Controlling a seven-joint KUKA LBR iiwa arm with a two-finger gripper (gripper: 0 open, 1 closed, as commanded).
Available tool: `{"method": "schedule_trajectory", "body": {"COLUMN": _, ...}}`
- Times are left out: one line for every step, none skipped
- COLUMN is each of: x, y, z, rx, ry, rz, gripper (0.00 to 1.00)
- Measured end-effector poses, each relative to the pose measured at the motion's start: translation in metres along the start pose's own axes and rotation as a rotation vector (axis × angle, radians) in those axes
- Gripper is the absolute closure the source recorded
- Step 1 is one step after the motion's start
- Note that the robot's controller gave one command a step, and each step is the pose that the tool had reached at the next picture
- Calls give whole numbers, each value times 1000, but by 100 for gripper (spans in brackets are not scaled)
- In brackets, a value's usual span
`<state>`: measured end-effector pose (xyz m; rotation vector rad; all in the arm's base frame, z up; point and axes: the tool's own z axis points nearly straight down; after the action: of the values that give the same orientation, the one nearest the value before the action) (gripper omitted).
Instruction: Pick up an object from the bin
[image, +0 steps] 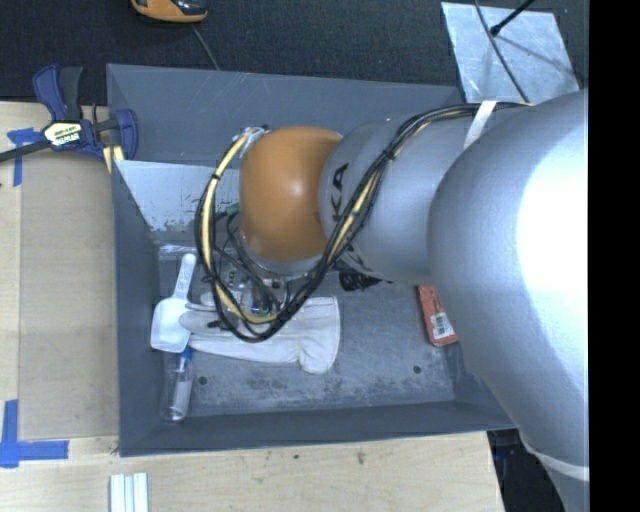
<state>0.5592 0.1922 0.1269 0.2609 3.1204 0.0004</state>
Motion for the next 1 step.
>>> {"method": "schedule_trajectory", "body": {"x": 3, "y": 23, "z": 26, "rx": -2, "ry": 8, "rz": -37, "gripper": 100}}
